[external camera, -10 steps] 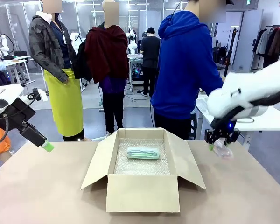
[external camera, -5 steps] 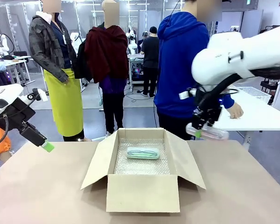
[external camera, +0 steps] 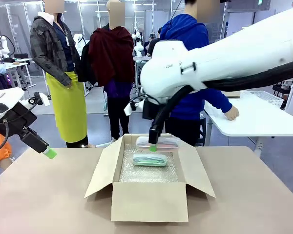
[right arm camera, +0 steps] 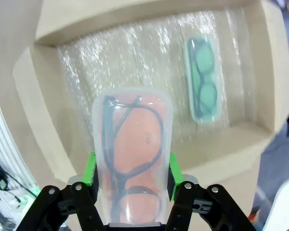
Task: Pack the glasses set securely to prepare it for shipping.
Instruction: Put the Glasses case from the right side of the table into the Package Box.
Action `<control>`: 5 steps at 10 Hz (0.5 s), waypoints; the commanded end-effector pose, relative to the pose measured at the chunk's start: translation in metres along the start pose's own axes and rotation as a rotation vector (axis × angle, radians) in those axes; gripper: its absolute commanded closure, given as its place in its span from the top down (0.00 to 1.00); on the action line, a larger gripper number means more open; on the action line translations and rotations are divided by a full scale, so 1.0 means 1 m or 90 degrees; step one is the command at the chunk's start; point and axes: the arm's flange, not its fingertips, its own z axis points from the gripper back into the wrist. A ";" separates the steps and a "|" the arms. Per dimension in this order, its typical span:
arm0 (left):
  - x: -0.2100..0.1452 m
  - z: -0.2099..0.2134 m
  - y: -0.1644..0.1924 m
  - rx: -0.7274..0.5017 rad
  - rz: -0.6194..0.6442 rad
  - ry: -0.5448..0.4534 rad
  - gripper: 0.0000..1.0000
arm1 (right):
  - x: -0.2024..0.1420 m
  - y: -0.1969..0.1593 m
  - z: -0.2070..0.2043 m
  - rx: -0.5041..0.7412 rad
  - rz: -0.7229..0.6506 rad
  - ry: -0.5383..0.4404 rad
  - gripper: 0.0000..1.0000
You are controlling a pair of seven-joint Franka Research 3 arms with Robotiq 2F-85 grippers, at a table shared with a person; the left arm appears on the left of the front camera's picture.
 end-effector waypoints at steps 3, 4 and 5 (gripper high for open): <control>-0.002 0.002 0.001 -0.013 -0.007 -0.012 1.00 | 0.018 -0.019 -0.046 0.017 0.055 -0.035 0.37; -0.002 0.002 0.001 -0.013 -0.007 -0.012 1.00 | 0.022 -0.019 -0.058 0.037 0.051 -0.048 0.37; -0.002 0.002 0.001 -0.013 -0.007 -0.012 1.00 | 0.025 -0.018 -0.068 0.030 0.039 -0.047 0.37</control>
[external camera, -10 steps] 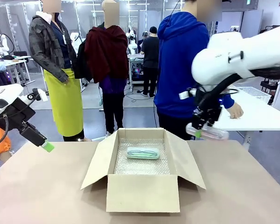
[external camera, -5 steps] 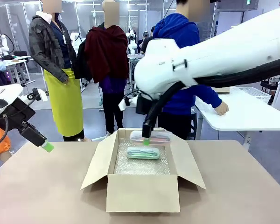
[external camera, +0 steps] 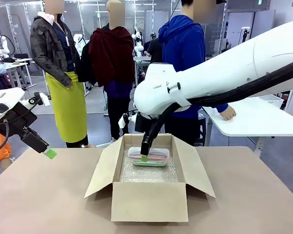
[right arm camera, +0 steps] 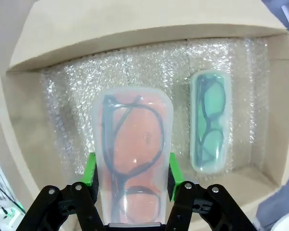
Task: Pack the glasses set securely to prepare it for shipping.
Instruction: Put the Glasses case from the right side of the table into the Package Box.
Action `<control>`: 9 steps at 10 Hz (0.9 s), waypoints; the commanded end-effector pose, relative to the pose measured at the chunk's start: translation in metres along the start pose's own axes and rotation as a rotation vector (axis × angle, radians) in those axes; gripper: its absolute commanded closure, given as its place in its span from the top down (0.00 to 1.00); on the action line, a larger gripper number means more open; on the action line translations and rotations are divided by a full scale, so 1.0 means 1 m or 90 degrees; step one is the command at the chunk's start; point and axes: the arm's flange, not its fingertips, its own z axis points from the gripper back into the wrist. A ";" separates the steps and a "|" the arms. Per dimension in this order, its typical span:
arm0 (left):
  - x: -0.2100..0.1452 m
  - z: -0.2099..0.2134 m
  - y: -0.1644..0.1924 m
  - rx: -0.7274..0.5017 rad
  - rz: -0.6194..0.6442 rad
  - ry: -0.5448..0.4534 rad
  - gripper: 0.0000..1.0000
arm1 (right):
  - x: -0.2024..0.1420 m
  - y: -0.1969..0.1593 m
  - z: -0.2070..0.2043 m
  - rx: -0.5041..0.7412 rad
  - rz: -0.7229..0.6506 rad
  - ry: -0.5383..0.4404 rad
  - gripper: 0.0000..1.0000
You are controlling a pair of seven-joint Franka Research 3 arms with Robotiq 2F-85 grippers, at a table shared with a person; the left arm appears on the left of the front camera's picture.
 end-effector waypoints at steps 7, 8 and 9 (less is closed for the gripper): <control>-0.002 0.002 0.001 -0.013 -0.007 -0.012 1.00 | 0.001 -0.001 -0.008 0.001 -0.001 -0.004 0.37; -0.002 0.002 0.001 -0.013 -0.007 -0.012 1.00 | 0.001 -0.003 -0.010 0.000 -0.005 -0.005 0.64; -0.002 0.002 0.001 -0.013 -0.007 -0.012 1.00 | -0.002 -0.003 -0.026 -0.006 0.017 -0.021 0.64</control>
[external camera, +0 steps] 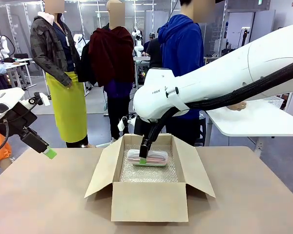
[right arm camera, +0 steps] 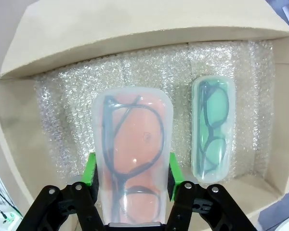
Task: Pack the glasses set securely to prepare it for shipping.
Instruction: Put the Glasses case from the right side of the table into the Package Box.
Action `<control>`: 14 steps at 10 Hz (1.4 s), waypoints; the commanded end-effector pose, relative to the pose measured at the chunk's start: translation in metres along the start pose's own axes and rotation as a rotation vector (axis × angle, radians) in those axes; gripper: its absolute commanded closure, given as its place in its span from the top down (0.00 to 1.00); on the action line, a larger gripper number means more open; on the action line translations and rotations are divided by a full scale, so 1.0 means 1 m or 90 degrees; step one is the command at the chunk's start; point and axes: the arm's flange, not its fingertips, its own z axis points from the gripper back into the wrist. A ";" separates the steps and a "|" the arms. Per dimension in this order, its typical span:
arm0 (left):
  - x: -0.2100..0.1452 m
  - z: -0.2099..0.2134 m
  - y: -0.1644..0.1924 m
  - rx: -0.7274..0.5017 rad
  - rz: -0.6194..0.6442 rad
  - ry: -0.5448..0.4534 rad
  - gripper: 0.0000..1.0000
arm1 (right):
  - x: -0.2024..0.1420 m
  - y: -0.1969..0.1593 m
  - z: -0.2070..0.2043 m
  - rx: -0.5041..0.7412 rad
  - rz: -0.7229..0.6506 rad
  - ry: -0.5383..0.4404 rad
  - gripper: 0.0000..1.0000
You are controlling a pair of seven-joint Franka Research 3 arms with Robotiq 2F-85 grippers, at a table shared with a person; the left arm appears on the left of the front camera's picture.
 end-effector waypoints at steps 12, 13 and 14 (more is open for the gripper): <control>-0.002 0.002 0.001 -0.013 -0.007 -0.012 1.00 | -0.003 -0.012 -0.069 0.041 0.029 0.020 1.00; -0.002 0.002 0.001 -0.013 -0.007 -0.012 1.00 | -0.003 -0.012 -0.069 0.041 0.029 0.020 1.00; -0.002 0.002 0.001 -0.013 -0.007 -0.012 1.00 | -0.003 -0.012 -0.069 0.041 0.029 0.020 1.00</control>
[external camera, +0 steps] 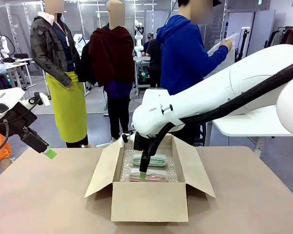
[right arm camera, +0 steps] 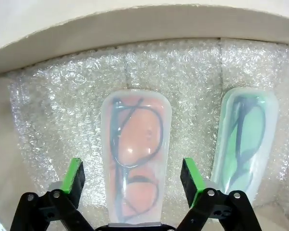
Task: Pack the glasses set securely to prepare it for shipping.
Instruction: Put the Glasses case from the right side of the table into the Package Box, then position the Package Box on the left side of the table.
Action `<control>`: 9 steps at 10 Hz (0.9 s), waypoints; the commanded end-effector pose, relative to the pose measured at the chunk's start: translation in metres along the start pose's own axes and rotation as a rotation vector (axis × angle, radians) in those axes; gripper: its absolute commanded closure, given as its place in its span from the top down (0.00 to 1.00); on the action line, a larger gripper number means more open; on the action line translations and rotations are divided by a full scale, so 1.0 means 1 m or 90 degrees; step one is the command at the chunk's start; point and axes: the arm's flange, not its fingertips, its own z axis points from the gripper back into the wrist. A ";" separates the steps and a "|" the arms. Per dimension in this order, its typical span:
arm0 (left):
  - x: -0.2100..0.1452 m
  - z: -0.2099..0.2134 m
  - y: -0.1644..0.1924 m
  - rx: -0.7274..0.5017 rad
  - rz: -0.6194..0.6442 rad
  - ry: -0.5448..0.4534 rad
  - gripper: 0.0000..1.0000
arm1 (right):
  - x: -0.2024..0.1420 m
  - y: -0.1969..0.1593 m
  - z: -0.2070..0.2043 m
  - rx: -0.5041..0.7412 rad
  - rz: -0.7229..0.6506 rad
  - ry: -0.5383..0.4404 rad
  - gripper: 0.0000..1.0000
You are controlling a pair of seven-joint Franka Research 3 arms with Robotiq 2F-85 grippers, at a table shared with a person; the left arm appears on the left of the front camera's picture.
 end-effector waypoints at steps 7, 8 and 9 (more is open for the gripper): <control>-0.002 0.002 0.001 -0.013 -0.007 -0.012 1.00 | 0.000 0.002 -0.001 -0.007 0.001 -0.004 1.00; -0.002 0.002 0.001 -0.013 -0.007 -0.012 1.00 | 0.000 0.002 -0.001 -0.007 0.001 -0.004 1.00; -0.002 0.002 0.001 -0.013 -0.007 -0.012 1.00 | 0.000 0.002 -0.001 -0.007 0.001 -0.004 1.00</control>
